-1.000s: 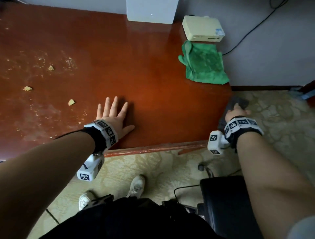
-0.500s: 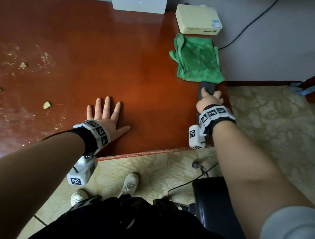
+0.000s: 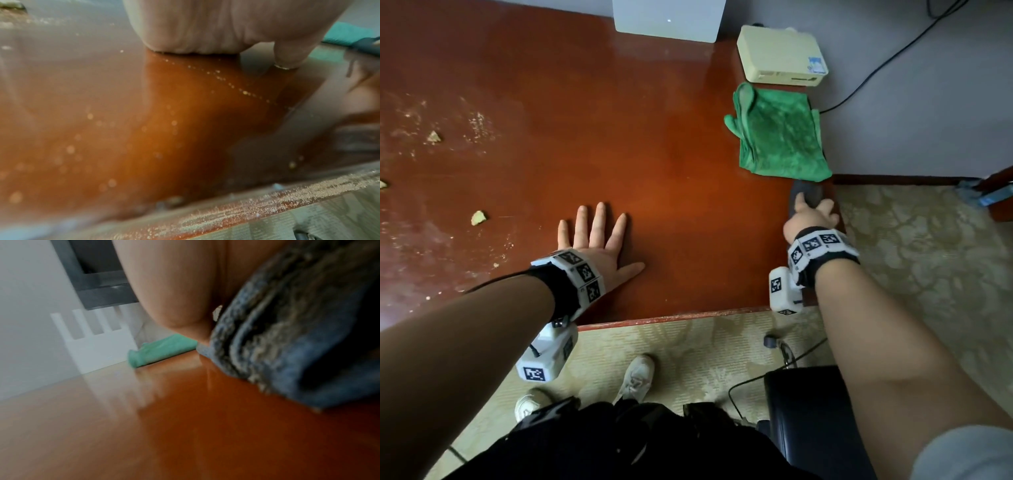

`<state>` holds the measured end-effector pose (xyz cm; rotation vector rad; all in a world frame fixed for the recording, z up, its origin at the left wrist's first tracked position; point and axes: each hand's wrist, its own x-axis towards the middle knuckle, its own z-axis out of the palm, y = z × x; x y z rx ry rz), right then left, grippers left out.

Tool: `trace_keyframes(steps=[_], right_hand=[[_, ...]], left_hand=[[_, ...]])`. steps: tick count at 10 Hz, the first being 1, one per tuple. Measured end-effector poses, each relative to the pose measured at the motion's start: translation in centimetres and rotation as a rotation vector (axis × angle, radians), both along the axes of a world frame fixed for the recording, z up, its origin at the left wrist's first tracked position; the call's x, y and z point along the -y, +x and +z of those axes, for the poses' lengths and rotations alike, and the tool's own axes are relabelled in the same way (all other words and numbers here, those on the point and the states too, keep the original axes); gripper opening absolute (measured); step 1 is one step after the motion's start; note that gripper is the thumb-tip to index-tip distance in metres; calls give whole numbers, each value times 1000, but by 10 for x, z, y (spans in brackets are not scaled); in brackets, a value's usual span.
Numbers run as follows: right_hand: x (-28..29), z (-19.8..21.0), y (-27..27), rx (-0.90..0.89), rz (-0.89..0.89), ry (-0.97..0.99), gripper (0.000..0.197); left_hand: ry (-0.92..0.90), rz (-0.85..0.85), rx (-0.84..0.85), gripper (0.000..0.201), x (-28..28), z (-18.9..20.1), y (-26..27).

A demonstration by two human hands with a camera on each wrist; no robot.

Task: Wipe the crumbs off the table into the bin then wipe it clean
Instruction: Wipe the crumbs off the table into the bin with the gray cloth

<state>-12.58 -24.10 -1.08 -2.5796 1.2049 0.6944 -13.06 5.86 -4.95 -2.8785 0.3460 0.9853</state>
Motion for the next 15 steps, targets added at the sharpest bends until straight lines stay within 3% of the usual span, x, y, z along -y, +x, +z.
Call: trace_keyframes(steps=[1,2,3,4,5,6,7,8,9,10,11,12,13,14,15], right_hand=[[-38,-9,6,10,345,-38,72],[-67,-22,3,41,574,94,64],[-63,-22,13,217,490,214,46],[-62,-19,32,203,462,47,60],[-86,-14,41,92,499,12,67],[-112,-9,19,76,844,77,66],[-129,-3,-13,16,1118,306,57],[-123,3,1,92,1087,359,50],[-110,-1,30,229,699,145,55],[-125,-9,29,63,513,-5,64],[-156,-15,1,94,804,24,64],[-181,-17,-30,65,1055,155,61],[-174,-15,-37,164,814,116,60],[-165,-12,-46,100,260,14,59],[-197,-14,-59,-3,74,-18,66]], left_hand=[[21,-6,-16,87,0,1,0],[24,-8,-18,87,1,3,0],[21,-5,-27,87,1,3,0],[21,-10,-27,87,1,2,0],[11,-21,-27,88,0,2,2],[-51,-48,-39,88,-10,5,0],[-85,-69,-17,88,-31,11,-1],[-29,-50,35,89,-60,16,-5],[9,84,89,91,-95,19,-9],[1,280,113,93,-130,20,-12],[-42,405,143,92,-160,18,-11],[-42,424,134,88,-185,14,-9],[-49,415,131,84,-207,12,-4],[-71,388,143,81,-228,8,0],[-53,311,129,82,-245,3,2]])
